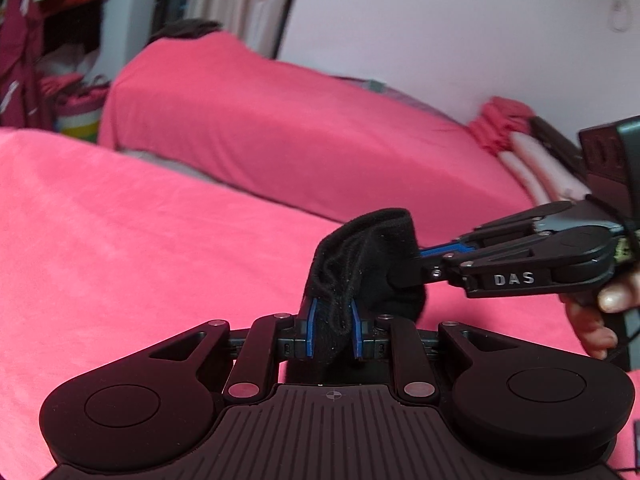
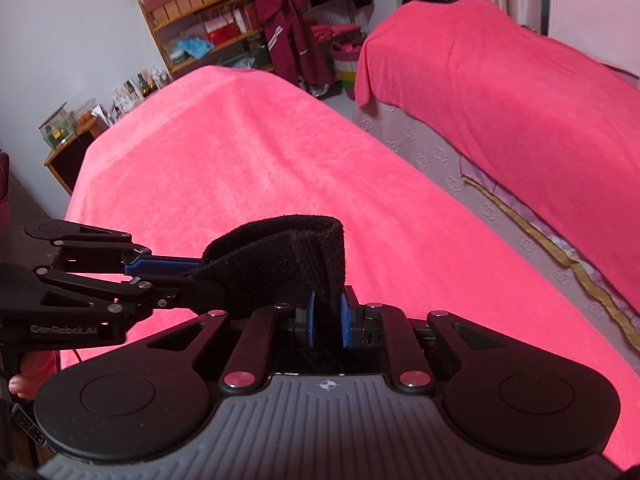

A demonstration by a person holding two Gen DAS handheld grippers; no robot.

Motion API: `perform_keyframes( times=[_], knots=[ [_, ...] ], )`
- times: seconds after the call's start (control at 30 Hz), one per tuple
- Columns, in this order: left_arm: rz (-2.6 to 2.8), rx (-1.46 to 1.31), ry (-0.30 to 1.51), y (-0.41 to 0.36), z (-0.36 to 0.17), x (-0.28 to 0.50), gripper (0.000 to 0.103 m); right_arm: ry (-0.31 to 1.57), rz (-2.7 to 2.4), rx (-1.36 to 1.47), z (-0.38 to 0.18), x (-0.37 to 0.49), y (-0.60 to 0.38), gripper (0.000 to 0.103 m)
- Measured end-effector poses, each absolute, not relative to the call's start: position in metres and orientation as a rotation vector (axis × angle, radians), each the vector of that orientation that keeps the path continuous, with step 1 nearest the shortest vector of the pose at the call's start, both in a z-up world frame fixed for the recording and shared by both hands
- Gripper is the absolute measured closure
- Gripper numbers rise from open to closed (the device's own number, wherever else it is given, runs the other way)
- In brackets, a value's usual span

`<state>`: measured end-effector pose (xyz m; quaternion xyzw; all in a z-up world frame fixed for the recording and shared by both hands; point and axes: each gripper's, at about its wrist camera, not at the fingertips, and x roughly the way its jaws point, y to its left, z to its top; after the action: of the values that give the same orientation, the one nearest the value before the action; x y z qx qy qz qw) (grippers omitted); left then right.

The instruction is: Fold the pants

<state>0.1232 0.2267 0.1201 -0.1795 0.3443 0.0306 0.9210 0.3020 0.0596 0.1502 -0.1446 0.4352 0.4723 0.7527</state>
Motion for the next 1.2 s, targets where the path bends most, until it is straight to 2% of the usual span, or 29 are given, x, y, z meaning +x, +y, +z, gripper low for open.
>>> perform_keyframes(
  times=[0.23,0.47,0.5,0.73,0.77,0.83,1.03,1.07,1.2],
  knots=[
    [-0.102,-0.352,0.689,0.155,0.141,0.105,0.024,0.91,1.023,-0.264,0.17,0.281,-0.014,0.088],
    [-0.26,-0.316,0.734,0.074,0.138,0.098,0.023,0.894,1.016,-0.177,0.178,0.26,-0.095,0.088],
    [-0.287,-0.316,0.744,0.063,0.135,0.097,0.027,0.893,1.01,-0.166,0.177,0.255,-0.106,0.088],
    [-0.416,-0.249,0.842,-0.005,0.104,0.091,0.027,0.922,0.96,-0.066,0.144,0.229,-0.18,0.088],
    [-0.423,-0.243,0.859,-0.009,0.1,0.091,0.027,0.928,0.954,-0.051,0.137,0.225,-0.187,0.088],
    [-0.431,-0.228,0.882,-0.013,0.092,0.089,0.018,0.935,0.937,-0.028,0.121,0.217,-0.199,0.088],
    [-0.397,-0.202,0.914,0.002,0.08,0.087,0.015,0.956,0.895,-0.016,0.074,0.193,-0.217,0.091],
    [-0.374,-0.196,0.921,0.005,0.078,0.087,0.014,0.963,0.888,-0.016,0.067,0.192,-0.218,0.101],
    [-0.299,-0.186,0.912,0.015,0.078,0.099,0.009,0.974,0.822,0.014,0.049,0.193,-0.233,0.101]
  ],
)
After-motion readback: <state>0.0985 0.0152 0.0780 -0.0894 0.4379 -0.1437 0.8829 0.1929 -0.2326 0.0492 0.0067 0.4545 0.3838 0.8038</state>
